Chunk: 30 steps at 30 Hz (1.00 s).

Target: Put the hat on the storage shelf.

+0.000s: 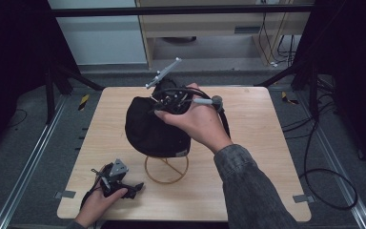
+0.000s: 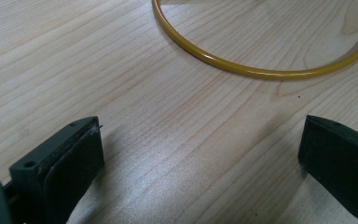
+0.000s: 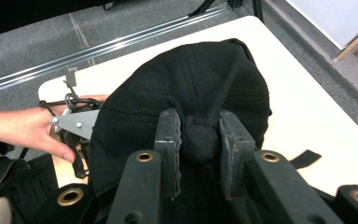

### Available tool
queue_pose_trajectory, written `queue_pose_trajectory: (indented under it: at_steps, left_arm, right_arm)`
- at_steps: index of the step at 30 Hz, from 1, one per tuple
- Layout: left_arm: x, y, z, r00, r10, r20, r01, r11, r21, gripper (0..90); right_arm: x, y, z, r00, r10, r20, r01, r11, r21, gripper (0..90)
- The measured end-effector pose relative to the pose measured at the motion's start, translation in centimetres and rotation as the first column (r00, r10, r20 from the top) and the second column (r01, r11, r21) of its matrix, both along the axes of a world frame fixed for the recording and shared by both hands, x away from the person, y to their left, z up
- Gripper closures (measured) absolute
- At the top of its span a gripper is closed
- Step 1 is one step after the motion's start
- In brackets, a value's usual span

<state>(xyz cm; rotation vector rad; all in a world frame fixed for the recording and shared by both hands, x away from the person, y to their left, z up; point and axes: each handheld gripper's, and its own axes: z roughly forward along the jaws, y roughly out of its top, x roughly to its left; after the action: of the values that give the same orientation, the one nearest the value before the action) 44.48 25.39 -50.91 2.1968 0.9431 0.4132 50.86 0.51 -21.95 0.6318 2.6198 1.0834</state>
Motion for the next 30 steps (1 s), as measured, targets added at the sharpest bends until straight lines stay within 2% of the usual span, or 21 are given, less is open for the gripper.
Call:
queue_pose_trajectory:
  at_steps: [21, 30]
  left_arm:
    - [0.0, 0.0, 0.0, 1.0, -0.001, 0.0, 0.001, 1.0, 0.004, 0.0]
    - [0.0, 0.0, 0.0, 1.0, 0.0, 0.0, 0.0, 1.0, 0.003, 0.0]
  right_arm:
    - [0.6, 0.2, -1.1, 0.9996, -0.026, -0.01, 0.026, 0.9995, -0.018, 65.9]
    - [0.5, -0.4, -1.0, 0.9992, -0.034, -0.02, 0.034, 0.9994, 0.002, 64.3]
